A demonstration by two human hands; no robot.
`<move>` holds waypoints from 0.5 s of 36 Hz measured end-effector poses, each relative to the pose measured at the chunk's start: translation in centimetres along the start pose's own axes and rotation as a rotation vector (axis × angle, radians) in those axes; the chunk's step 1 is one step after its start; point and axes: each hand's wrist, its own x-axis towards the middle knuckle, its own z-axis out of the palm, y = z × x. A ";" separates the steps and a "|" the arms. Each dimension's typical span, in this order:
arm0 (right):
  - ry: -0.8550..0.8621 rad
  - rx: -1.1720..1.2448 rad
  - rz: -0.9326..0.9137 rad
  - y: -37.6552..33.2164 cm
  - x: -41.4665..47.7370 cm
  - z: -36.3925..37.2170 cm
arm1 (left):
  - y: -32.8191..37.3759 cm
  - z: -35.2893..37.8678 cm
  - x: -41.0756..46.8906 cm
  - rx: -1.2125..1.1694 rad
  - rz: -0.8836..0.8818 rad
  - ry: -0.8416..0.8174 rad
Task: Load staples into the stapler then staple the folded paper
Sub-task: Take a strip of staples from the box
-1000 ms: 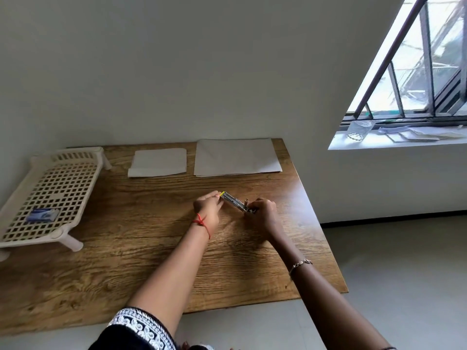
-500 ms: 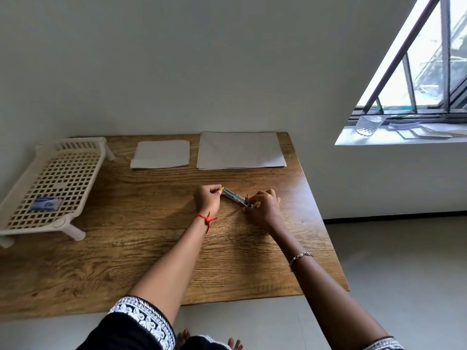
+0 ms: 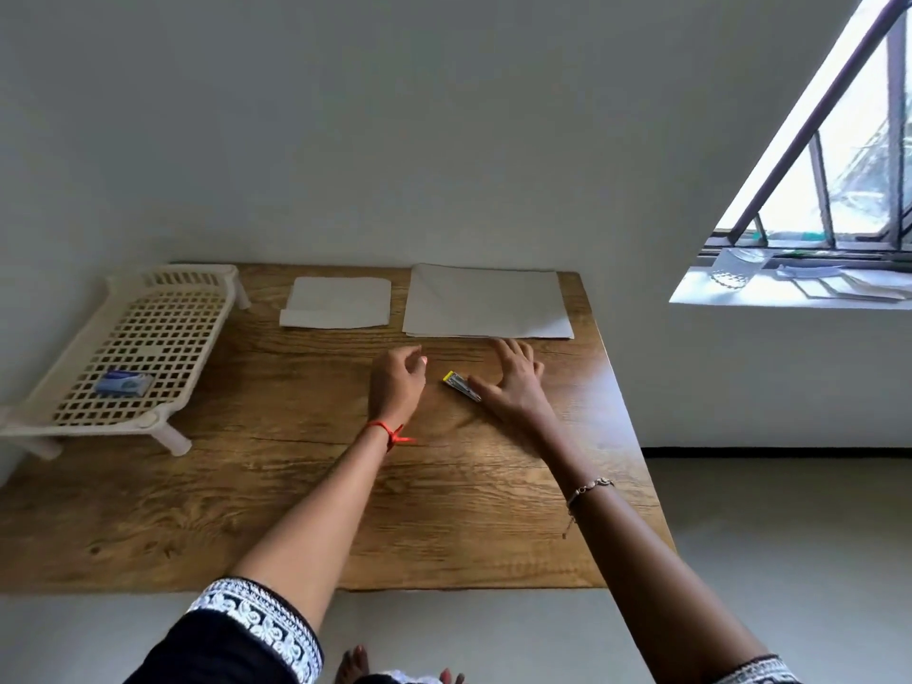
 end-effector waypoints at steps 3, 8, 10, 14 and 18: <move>0.004 0.008 -0.108 -2.2 1.6 0.3 | 0.2 -1.9 0.4 0.049 0.061 0.018; -0.011 -0.039 -0.247 -5.7 4.2 2.4 | -0.6 -5.5 1.4 0.101 0.157 0.050; -0.020 -0.051 -0.291 -7.2 5.0 3.3 | -1.3 -7.2 1.9 0.170 0.184 0.083; -0.051 -0.042 -0.320 -10.5 6.5 5.4 | -2.5 -10.7 2.8 0.254 0.197 0.137; -0.088 -0.042 -0.361 -14.2 8.0 7.5 | -4.3 -15.5 3.7 0.356 0.173 0.163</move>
